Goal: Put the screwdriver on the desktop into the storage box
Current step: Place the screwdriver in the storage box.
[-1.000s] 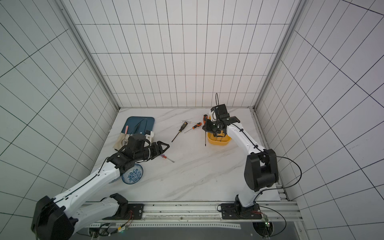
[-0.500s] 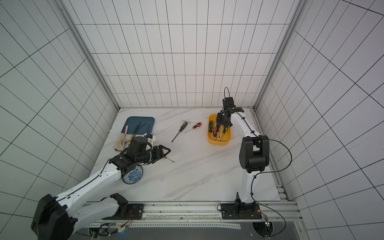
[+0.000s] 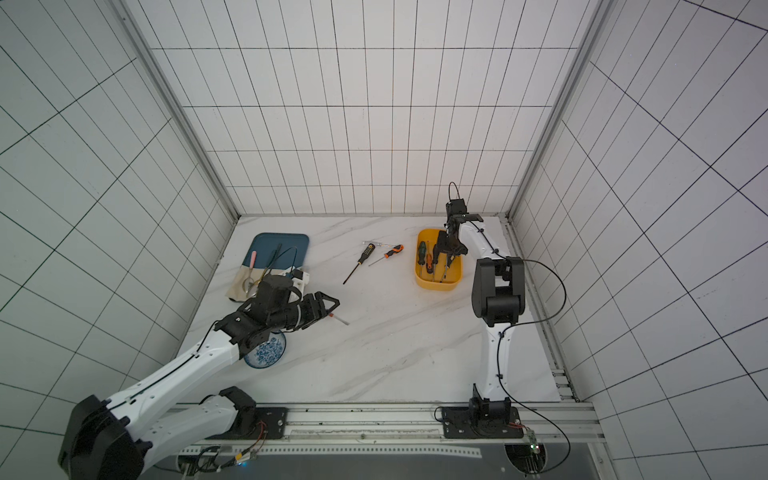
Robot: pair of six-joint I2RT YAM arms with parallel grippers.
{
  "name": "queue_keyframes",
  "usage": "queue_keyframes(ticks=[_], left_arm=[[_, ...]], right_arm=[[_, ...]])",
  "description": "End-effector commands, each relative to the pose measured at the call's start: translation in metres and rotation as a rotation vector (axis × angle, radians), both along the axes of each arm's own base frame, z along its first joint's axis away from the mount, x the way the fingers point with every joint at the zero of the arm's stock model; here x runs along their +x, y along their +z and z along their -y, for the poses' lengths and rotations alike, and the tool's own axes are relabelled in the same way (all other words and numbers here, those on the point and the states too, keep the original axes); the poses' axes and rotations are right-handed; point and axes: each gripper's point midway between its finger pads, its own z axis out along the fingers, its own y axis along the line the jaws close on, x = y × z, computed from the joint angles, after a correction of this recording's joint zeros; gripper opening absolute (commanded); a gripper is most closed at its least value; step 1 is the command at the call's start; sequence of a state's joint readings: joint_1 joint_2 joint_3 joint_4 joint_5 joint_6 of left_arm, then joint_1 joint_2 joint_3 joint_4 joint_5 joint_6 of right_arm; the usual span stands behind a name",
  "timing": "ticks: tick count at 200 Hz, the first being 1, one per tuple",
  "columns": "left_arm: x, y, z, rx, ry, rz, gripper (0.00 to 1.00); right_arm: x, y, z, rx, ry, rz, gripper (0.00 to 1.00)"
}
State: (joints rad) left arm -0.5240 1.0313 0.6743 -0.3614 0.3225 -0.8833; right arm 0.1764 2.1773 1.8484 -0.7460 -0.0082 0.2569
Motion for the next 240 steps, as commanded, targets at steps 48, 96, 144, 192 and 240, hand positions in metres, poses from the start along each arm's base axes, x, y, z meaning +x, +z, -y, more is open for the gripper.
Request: queue_keyframes(ticks=[48,96,144,192,240], left_arm=[[-0.004,-0.003,-0.004,0.016,0.009,-0.004,0.7],[-0.004,-0.002,-0.007,0.029,0.015,-0.002,0.7],[-0.005,-0.002,-0.011,0.044,0.028,-0.001,0.7],[-0.005,-0.002,-0.013,0.055,0.036,0.001,0.7],[-0.001,-0.013,-0.019,0.098,0.071,-0.028,0.7]], right_arm=[[0.011,-0.011,0.004,-0.027,-0.003,-0.019,0.19],[0.015,-0.017,0.002,-0.025,-0.004,-0.033,0.24],[0.017,-0.013,0.004,-0.031,-0.012,-0.027,0.34],[0.013,0.002,0.004,-0.03,-0.022,-0.012,0.4],[-0.015,0.052,-0.011,-0.005,-0.006,0.076,0.4]])
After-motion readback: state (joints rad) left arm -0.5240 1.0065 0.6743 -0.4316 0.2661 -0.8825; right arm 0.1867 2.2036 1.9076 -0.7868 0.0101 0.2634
